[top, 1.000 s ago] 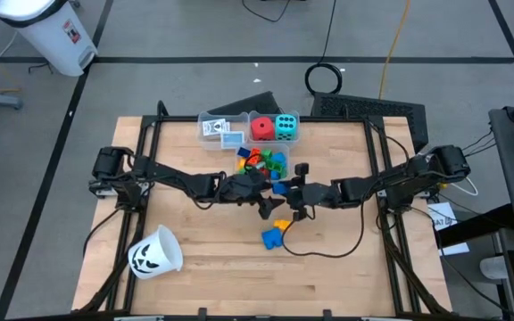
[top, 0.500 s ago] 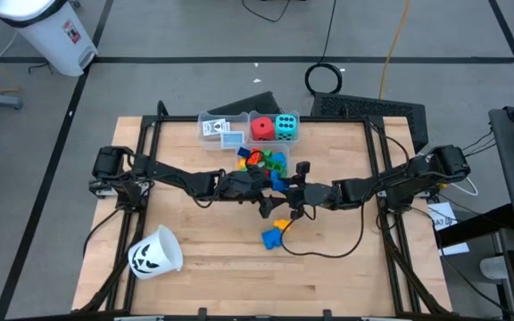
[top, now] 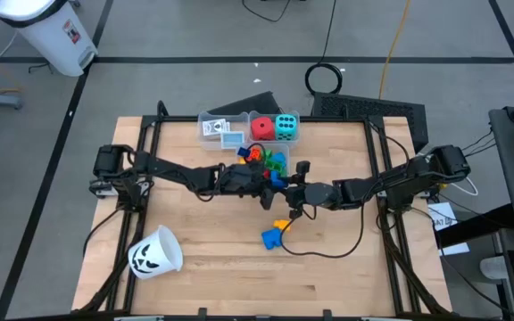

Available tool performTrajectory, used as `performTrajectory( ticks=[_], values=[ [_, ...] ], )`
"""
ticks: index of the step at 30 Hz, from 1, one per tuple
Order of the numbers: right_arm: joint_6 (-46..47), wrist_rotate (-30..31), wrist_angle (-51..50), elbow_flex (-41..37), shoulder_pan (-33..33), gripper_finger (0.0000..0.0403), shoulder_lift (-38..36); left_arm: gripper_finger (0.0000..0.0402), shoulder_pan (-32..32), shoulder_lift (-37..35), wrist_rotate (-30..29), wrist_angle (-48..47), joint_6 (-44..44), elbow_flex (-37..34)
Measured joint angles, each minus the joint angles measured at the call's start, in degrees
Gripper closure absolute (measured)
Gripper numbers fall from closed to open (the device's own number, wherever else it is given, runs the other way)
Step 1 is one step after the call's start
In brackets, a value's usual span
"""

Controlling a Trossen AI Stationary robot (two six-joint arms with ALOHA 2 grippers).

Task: Pick & Place Toys
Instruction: Put the top blue game piece into the bottom transparent bin

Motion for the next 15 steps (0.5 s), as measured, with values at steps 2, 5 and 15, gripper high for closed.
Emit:
performTrajectory(
  ticks=[2, 5, 15],
  values=[
    [0.0, -0.3, -0.1, 0.0, 0.0, 0.0309, 0.0, 0.0344, 0.3, 0.0, 0.7, 0.1, 0.1, 0.0],
    [1.6, -0.1, -1.2, 0.0, 0.4, 0.0298, 0.0, 0.0383, 0.8, 0.0, 2.6, 0.5, 1.0, 0.0],
    [12.6, -0.1, -14.6, 0.1, 0.6, 0.0176, -6.5, 0.0387, 5.1, -6.8, -0.5, -6.3, 7.6, 0.0]
  ],
)
